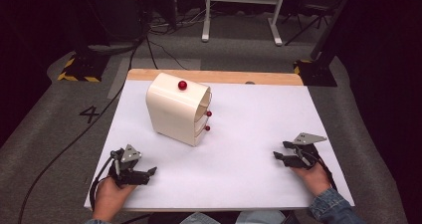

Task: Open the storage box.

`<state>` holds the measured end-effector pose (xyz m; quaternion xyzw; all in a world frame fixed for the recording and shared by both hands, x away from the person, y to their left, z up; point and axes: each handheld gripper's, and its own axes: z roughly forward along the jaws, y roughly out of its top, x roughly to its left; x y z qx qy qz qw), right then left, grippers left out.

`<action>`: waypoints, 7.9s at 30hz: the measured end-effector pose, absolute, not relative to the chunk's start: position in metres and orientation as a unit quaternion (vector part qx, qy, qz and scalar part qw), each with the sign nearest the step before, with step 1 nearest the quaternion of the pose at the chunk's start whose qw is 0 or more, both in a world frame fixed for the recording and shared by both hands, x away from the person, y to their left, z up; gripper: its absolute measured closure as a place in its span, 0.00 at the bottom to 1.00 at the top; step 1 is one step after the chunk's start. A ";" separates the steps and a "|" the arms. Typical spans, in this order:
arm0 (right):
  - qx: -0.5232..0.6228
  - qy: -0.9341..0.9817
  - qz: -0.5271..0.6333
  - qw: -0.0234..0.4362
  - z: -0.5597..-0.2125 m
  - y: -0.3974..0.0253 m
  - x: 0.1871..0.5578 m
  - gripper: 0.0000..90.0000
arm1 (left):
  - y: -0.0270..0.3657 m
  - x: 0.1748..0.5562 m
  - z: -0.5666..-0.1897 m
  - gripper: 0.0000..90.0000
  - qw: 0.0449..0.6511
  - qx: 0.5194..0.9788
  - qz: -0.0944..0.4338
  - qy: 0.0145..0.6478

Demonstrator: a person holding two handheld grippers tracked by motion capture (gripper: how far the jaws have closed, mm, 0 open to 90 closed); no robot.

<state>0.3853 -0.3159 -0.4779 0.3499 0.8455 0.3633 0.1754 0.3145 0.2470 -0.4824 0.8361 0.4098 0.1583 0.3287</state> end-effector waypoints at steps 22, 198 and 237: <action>0.277 0.843 0.428 0.168 -0.403 -0.253 0.363 0.53 | 0.248 0.314 -0.483 0.18 0.334 0.834 0.156 0.412; 0.173 0.834 0.517 0.087 -0.388 -0.114 0.454 0.83 | 0.248 0.312 -0.484 0.18 0.334 0.834 0.163 0.408; 0.190 0.832 0.514 0.094 -0.391 -0.174 0.424 0.81 | 0.248 0.315 -0.484 0.18 0.337 0.832 0.159 0.410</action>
